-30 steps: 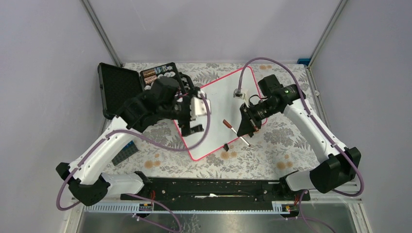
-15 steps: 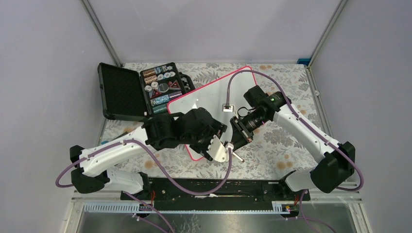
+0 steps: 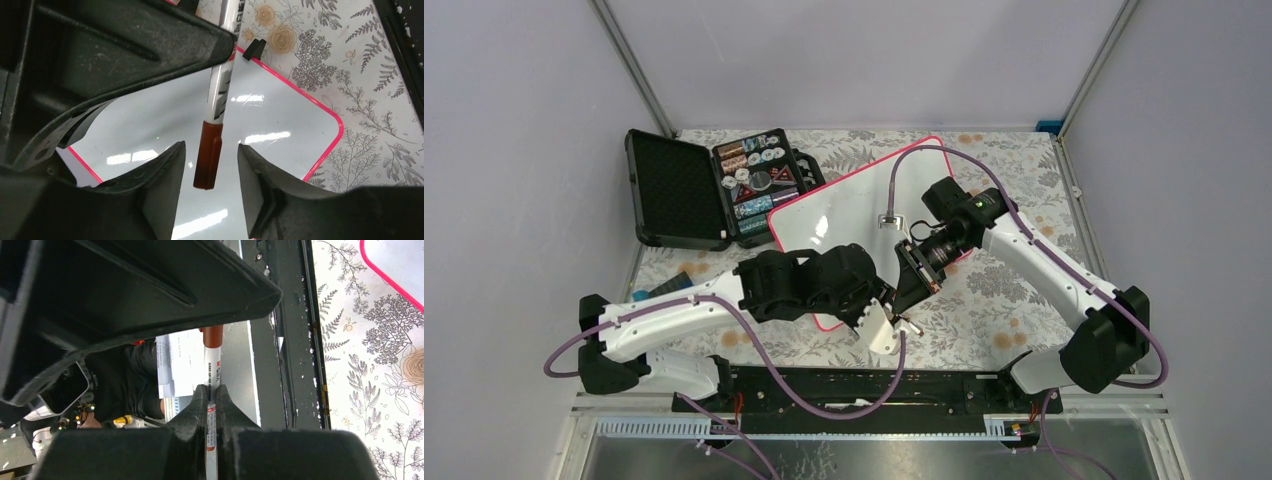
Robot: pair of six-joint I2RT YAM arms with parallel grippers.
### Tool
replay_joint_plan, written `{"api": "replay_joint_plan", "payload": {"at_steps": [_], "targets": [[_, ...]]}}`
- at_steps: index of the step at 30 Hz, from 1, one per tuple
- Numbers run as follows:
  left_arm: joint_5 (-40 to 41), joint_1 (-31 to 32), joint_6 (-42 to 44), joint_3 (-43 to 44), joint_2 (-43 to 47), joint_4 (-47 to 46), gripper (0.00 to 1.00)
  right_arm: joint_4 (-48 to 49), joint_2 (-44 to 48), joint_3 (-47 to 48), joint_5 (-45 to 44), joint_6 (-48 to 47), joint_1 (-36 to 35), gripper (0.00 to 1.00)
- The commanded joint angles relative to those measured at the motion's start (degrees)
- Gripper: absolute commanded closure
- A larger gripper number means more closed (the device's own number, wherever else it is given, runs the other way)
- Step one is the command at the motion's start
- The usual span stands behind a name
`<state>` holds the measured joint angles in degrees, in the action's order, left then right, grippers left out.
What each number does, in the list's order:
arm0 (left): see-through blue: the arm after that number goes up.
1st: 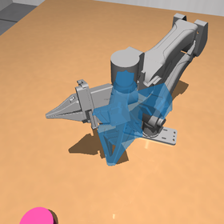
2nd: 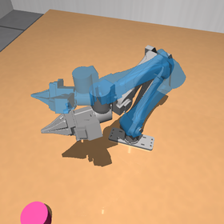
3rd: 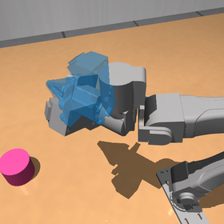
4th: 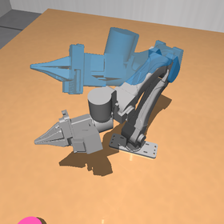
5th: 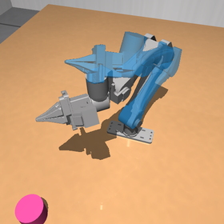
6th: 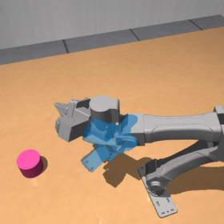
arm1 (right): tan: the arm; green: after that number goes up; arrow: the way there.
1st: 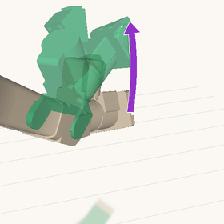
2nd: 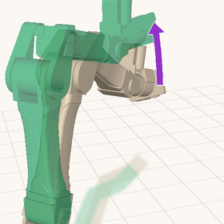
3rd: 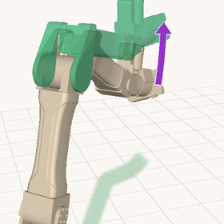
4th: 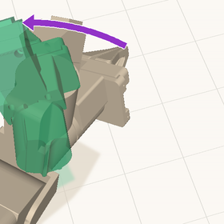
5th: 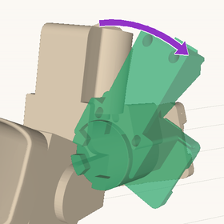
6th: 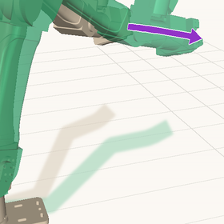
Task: Write a sentence on the whiteboard
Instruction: Pass from the right arm to the left, then pass from the left arm to the right
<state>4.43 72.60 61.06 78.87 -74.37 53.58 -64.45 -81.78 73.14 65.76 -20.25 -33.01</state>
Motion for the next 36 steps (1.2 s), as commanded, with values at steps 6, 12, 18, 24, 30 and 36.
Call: {"api": "replay_joint_plan", "payload": {"at_steps": [6, 12, 18, 24, 30, 36], "targets": [[1.08, 0.88, -3.71, -0.55, -0.56, -3.99, 0.85, -0.17, -0.28, 1.25, 2.22, 1.47, -0.73, 1.0], [-2.13, -1.26, -9.01, -2.3, 0.79, -3.7, 1.0, 12.56, 4.09, -0.31, -7.79, 13.35, 0.41, 0.2], [-14.48, -11.32, -19.57, 1.47, -0.62, 0.02, 1.0, 24.19, 12.35, -0.25, -23.21, 18.49, 3.63, 0.0], [-26.82, -20.36, -29.06, -0.96, 2.91, -2.92, 1.0, 28.36, 15.99, -0.47, -20.84, 18.65, 7.18, 0.0], [-32.65, -27.07, -33.55, -1.88, 4.18, -2.19, 1.0, 31.27, 12.76, 0.54, -12.86, 18.86, 8.12, 0.0], [-38.53, -31.19, -37.43, -0.13, 3.27, -1.64, 1.0, 40.71, 12.04, -1.96, -2.7, 25.76, 8.1, 0.01]]}}
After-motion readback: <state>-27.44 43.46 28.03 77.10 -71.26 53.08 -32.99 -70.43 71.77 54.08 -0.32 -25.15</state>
